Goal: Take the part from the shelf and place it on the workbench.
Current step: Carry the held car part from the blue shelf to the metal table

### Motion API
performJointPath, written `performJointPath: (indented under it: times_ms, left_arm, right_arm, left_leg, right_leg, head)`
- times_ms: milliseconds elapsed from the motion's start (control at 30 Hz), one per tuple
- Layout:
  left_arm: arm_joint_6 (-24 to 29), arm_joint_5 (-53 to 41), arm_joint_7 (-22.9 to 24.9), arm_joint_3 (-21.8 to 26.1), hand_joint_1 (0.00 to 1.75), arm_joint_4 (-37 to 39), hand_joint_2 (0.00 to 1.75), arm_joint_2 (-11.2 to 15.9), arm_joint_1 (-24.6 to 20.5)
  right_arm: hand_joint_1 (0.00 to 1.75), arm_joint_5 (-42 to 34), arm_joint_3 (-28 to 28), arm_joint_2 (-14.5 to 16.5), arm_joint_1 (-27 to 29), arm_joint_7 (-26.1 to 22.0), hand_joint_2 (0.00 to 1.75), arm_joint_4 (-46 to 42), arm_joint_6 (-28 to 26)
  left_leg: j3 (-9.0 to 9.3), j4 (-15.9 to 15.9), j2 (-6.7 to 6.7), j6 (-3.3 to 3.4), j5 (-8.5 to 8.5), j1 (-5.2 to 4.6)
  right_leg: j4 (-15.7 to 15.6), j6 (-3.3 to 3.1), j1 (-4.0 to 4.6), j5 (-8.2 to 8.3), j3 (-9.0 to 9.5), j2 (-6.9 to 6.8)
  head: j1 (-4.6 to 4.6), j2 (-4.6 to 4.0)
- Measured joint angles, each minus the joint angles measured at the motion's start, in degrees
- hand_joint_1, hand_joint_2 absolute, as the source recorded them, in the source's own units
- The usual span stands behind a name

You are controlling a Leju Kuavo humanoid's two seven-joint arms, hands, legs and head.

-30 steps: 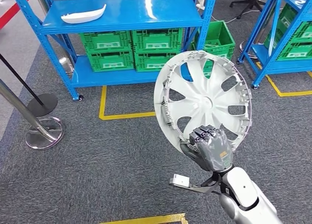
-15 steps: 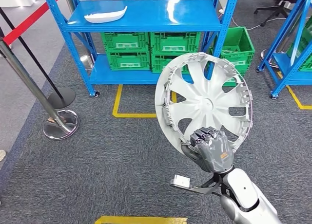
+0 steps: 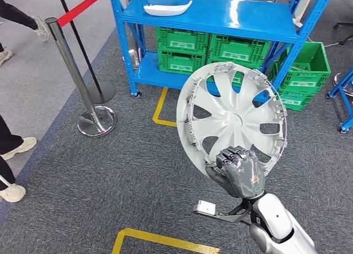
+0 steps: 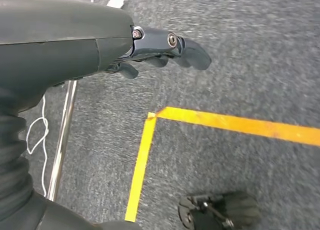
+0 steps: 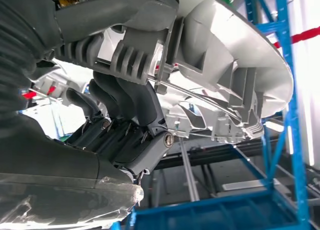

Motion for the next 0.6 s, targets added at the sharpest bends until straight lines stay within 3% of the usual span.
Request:
performJointPath:
  times_ms: [33, 100, 167, 200, 233, 267, 333, 400, 467, 533, 600]
  left_arm:
    - [0.0, -0.1, 0.0, 0.0, 0.00, 0.0, 1.75, 0.0, 0.0]
    - [0.0, -0.3, 0.1, 0.0, 0.00, 0.0, 1.75, 0.1, -0.1]
    - [-0.1, -0.4, 0.1, 0.0, 0.00, 0.0, 1.75, 0.0, -0.2]
    - [-0.1, -0.4, 0.2, 0.0, 0.00, 0.0, 1.75, 0.0, -0.2]
    - [-0.1, -0.5, 0.2, 0.0, 0.00, 0.0, 1.75, 0.0, -0.1]
    - [-0.1, -0.6, 0.2, 0.0, 0.00, 0.0, 1.75, 0.0, -0.1]
    - [-0.1, -0.7, 0.3, 0.0, 0.00, 0.0, 1.75, 0.0, -0.1]
    - [-0.1, -0.8, 0.3, 0.1, 0.00, 0.0, 1.75, 0.0, -0.1]
    - [-0.1, -0.8, 0.3, 0.1, 0.00, 0.0, 1.75, 0.0, 0.1]
    - [-0.1, -0.8, 0.3, 0.1, 0.00, 0.0, 1.75, 0.0, 0.3]
    - [-0.1, -0.9, 0.3, 0.1, 0.00, 0.0, 1.75, 0.1, 0.1]
  right_arm:
    - [1.75, 0.0, 0.0, 0.0, 0.1, 0.0, 1.75, -0.1, 0.0]
    - [1.75, 0.0, -0.1, 0.0, 0.3, 0.1, 1.75, -0.2, 0.0]
    - [1.75, 0.0, -0.2, 0.0, 0.6, 0.2, 1.75, -0.2, 0.0]
    - [1.75, 0.0, -0.2, 0.0, 0.7, 0.2, 1.75, -0.2, 0.0]
    - [1.75, 0.0, -0.2, 0.0, 0.7, 0.2, 1.75, -0.2, 0.0]
    - [1.75, 0.0, -0.2, 0.0, 0.8, 0.3, 1.75, -0.2, 0.0]
    - [1.75, 0.0, -0.2, 0.0, 0.8, 0.3, 1.75, -0.3, 0.0]
    - [1.75, -0.1, -0.3, 0.0, 0.8, 0.4, 1.75, -0.4, 0.0]
    - [1.75, -0.1, -0.3, 0.0, 0.9, 0.3, 1.75, -0.5, 0.0]
    - [1.75, -0.1, -0.3, 0.0, 0.8, 0.4, 1.75, -0.6, 0.0]
    - [1.75, -0.1, -0.3, 0.0, 0.9, 0.4, 1.75, -0.7, 0.1]
  left_leg:
    - [-0.10, 0.0, -0.66, 0.39, 0.18, 0.06]
    - [-0.28, -0.1, -2.06, 0.92, 0.42, 0.05]
    - [-0.46, -0.1, -3.65, 1.17, 0.52, -0.15]
    - [-0.49, -0.1, -4.54, 1.21, 0.56, -0.23]
    - [-0.48, 0.0, -5.45, 1.20, 0.60, -0.28]
    - [-0.45, 0.0, -6.39, 1.16, 0.65, -0.29]
    - [-0.55, 0.1, -8.10, 0.86, 0.79, -0.32]
    - [-1.08, 0.2, -9.47, 0.21, 1.10, -0.23]
    - [-1.67, 0.2, -10.50, -0.56, 1.45, 0.01]
    - [-2.56, 1.5, -8.20, -1.16, 0.54, -0.16]
    - [-5.47, 7.4, -4.17, -1.63, -2.83, -0.38]
  right_leg:
    - [1.5, 0.27, -0.15, -1.14, -0.66, 1.55]
    - [8.5, 0.39, -0.17, -5.04, -3.73, 5.33]
    - [16.0, 0.15, 0.04, -7.91, -7.31, 6.55]
    - [17.1, -0.02, 0.11, -7.75, -7.95, 6.69]
    - [15.8, -0.24, 0.14, -6.46, -7.44, 6.84]
    - [12.3, -0.46, 0.12, -4.34, -5.79, 7.34]
    - [4.0, -0.80, -0.10, -1.18, -1.81, 9.74]
    - [0.5, -0.95, -0.13, -0.62, 0.02, 11.12]
    - [0.5, -1.29, 0.01, -0.50, 0.10, 10.05]
    - [0.3, -2.02, -0.04, -0.24, 0.11, 8.64]
    - [0.1, -2.61, -0.01, -0.19, 0.13, 6.98]
  head:
    - [0.09, 0.00]
    - [0.27, 0.01]
    - [0.33, 0.01]
    - [0.33, 0.01]
    - [0.33, 0.01]
    - [0.33, 0.01]
    - [0.30, 0.01]
    - [0.23, 0.01]
    - [0.20, 0.02]
    - [-0.01, 0.01]
    - [-0.34, 0.01]
